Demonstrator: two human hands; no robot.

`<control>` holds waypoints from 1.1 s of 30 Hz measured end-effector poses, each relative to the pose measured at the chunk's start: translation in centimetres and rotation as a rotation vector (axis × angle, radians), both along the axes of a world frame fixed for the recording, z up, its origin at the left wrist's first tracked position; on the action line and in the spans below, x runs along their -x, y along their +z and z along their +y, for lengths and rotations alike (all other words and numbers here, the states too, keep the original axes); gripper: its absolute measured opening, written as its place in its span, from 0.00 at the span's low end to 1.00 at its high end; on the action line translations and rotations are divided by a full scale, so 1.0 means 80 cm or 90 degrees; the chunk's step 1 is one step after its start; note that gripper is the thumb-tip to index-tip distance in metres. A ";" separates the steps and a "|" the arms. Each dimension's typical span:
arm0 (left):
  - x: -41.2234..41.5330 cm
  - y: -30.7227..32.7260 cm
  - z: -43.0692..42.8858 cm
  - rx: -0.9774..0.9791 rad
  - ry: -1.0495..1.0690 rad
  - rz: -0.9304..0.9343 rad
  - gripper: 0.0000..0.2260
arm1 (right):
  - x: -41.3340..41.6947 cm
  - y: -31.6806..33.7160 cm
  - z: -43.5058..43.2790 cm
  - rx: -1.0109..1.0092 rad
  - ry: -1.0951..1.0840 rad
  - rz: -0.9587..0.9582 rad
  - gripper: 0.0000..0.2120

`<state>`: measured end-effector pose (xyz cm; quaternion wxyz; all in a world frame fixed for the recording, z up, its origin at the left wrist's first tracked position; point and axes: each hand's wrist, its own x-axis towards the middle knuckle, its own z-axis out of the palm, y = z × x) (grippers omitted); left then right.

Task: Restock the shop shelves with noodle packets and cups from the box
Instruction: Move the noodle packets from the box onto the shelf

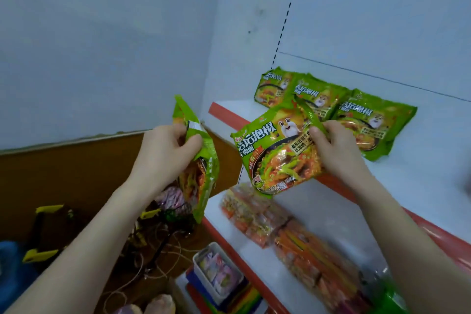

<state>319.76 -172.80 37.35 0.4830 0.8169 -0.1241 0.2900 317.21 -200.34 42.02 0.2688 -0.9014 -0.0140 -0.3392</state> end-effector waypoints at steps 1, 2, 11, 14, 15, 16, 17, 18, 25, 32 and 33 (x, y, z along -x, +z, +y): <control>-0.008 0.007 -0.007 0.002 -0.006 -0.004 0.21 | -0.008 0.006 -0.011 -0.021 -0.017 -0.008 0.07; -0.015 0.015 -0.015 0.003 -0.012 -0.008 0.20 | -0.017 0.012 -0.022 -0.054 -0.032 -0.024 0.09; -0.065 0.050 -0.082 0.016 -0.034 -0.045 0.20 | -0.077 0.038 -0.126 -0.427 -0.056 -0.146 0.14; -0.080 0.052 -0.105 0.003 -0.041 -0.058 0.20 | -0.089 0.029 -0.158 -0.497 -0.096 -0.134 0.10; -0.085 0.053 -0.112 0.001 -0.055 -0.060 0.22 | -0.092 0.027 -0.168 -0.518 -0.117 -0.130 0.11; -0.091 0.054 -0.117 -0.001 -0.066 -0.064 0.24 | -0.096 0.025 -0.177 -0.544 -0.140 -0.131 0.10; -0.097 0.056 -0.123 -0.004 -0.075 -0.068 0.25 | -0.099 0.023 -0.184 -0.574 -0.159 -0.136 0.07; -0.102 0.058 -0.127 -0.005 -0.081 -0.074 0.24 | -0.103 0.020 -0.190 -0.604 -0.173 -0.141 0.08; -0.126 0.075 -0.142 -0.002 -0.114 -0.088 0.22 | -0.108 0.001 -0.203 -0.511 -0.240 -0.077 0.13; -0.134 0.078 -0.145 0.006 -0.163 -0.067 0.21 | -0.092 -0.006 -0.226 -0.390 -0.305 0.062 0.09; -0.135 0.077 -0.145 0.004 -0.162 -0.071 0.21 | -0.095 -0.005 -0.225 -0.403 -0.305 0.046 0.10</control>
